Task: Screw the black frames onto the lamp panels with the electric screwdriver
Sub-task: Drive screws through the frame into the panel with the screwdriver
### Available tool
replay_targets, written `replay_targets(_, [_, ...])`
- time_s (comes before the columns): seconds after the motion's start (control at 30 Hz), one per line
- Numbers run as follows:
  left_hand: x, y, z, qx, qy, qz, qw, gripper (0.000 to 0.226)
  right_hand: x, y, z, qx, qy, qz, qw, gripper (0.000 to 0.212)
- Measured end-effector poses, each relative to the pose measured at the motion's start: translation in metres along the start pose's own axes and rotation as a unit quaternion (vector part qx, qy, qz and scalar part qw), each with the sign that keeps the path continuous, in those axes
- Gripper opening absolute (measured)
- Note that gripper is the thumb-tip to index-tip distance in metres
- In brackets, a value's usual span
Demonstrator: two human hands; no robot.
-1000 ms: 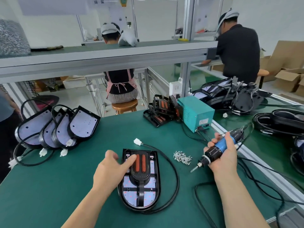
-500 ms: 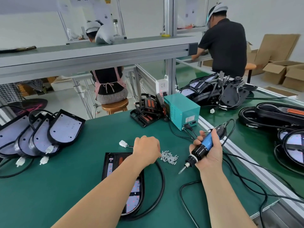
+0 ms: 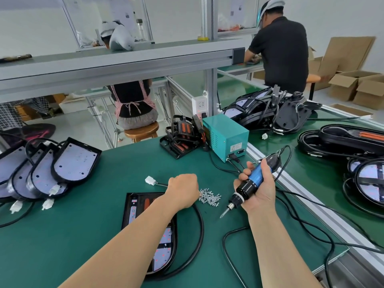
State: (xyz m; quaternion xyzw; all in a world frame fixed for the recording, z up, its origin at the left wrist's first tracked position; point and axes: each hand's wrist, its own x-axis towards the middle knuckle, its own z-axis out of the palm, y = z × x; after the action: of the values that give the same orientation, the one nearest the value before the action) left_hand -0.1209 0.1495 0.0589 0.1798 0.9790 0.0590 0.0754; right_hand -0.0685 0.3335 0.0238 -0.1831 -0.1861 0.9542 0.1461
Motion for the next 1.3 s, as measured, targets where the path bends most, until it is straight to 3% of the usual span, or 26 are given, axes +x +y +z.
replay_targets(0.2, [-0.022,-0.013,-0.016,-0.201,0.07,0.026,0.977,0.012,0.0,-0.001,0.0,0.004,-0.006,-0.001,1.0,0.036])
replay_targets(0.4, [-0.066,-0.027,-0.028,-0.437,0.068,-0.009,0.897,0.02,-0.009,0.004,0.01,0.004,0.011,-0.004,1.0,0.029])
replay_targets(0.6, [-0.1,-0.044,-0.031,-0.528,0.076,-0.004,0.846,0.019,-0.029,0.016,0.048,-0.001,0.009,-0.02,1.0,0.025])
replay_targets(0.87, [-0.131,-0.066,-0.024,-0.684,0.049,-0.065,0.725,0.015,-0.059,0.037,0.086,-0.018,-0.006,-0.057,0.998,0.024])
replay_targets(0.97, [-0.141,-0.071,-0.025,-0.717,0.031,-0.059,0.694,0.018,-0.07,0.047,0.095,-0.022,-0.004,-0.061,0.998,0.023])
replay_targets(1.07, [-0.151,-0.077,-0.025,-0.726,0.017,-0.052,0.686,0.019,-0.08,0.055,0.102,-0.028,-0.005,-0.062,0.998,0.023])
replay_targets(1.23, [-0.161,-0.082,-0.028,-0.786,0.012,-0.052,0.616,0.005,-0.092,0.062,0.113,-0.019,0.004,-0.07,0.997,0.023])
replay_targets(1.3, [-0.165,-0.082,-0.027,-0.802,0.014,-0.063,0.594,0.013,-0.096,0.065,0.118,-0.009,0.005,-0.077,0.997,0.022])
